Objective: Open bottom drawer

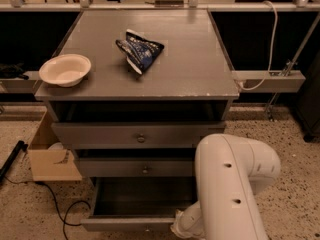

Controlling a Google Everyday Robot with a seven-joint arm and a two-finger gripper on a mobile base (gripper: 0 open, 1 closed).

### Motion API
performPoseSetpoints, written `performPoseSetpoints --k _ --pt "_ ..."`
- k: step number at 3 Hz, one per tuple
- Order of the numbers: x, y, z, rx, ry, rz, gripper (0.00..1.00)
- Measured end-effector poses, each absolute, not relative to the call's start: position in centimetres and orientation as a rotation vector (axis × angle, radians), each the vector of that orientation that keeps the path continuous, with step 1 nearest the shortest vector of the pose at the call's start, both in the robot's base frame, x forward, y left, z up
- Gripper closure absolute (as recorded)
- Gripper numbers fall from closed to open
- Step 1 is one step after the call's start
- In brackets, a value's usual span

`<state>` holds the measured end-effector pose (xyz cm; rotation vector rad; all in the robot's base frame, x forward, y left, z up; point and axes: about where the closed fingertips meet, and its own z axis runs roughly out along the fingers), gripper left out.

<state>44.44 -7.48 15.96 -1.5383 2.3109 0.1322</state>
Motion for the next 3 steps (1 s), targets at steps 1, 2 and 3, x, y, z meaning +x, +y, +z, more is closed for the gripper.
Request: performPoseSetpoints --k 1,2,3 --pt "44.02 -7.69 15.91 -1.552 2.315 0.148 1.0" --pt "43.9 -7.96 15.74 -1.565 2.314 0.158 1.0" --pt "44.38 -7.93 16.03 -1.565 2.314 0.158 1.0"
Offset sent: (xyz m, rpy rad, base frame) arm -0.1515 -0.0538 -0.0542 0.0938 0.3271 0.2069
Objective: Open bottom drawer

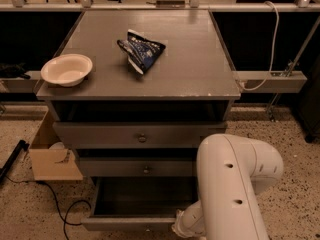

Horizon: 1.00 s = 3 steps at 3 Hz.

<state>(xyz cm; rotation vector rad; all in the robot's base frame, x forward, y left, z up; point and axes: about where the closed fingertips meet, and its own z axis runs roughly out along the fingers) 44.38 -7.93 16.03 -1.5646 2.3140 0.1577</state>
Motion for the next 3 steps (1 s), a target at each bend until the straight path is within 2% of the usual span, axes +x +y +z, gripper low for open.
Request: performPoseSetpoints --k 1,3 --pt "44.38 -7.93 16.02 -1.565 2.314 0.158 1.0" --pt "44.37 -7.93 16.02 -1.565 2.314 0.158 0.58"
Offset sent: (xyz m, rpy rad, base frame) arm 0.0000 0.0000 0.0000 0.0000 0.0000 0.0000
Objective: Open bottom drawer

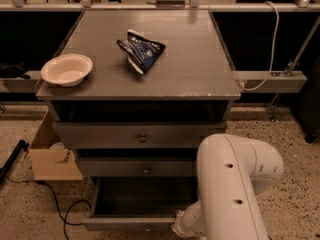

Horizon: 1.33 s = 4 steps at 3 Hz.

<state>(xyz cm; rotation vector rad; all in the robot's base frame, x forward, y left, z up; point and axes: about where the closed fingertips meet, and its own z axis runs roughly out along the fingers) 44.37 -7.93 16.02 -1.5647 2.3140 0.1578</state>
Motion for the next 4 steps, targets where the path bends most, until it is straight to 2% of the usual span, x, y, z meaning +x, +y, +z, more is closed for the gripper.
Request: performPoseSetpoints --k 2,3,4 --pt "44.37 -7.93 16.02 -1.565 2.314 0.158 0.12" --pt "44.37 -7.92 16.02 -1.565 2.314 0.158 0.0" --pt "44.37 -7.92 16.02 -1.565 2.314 0.158 0.0"
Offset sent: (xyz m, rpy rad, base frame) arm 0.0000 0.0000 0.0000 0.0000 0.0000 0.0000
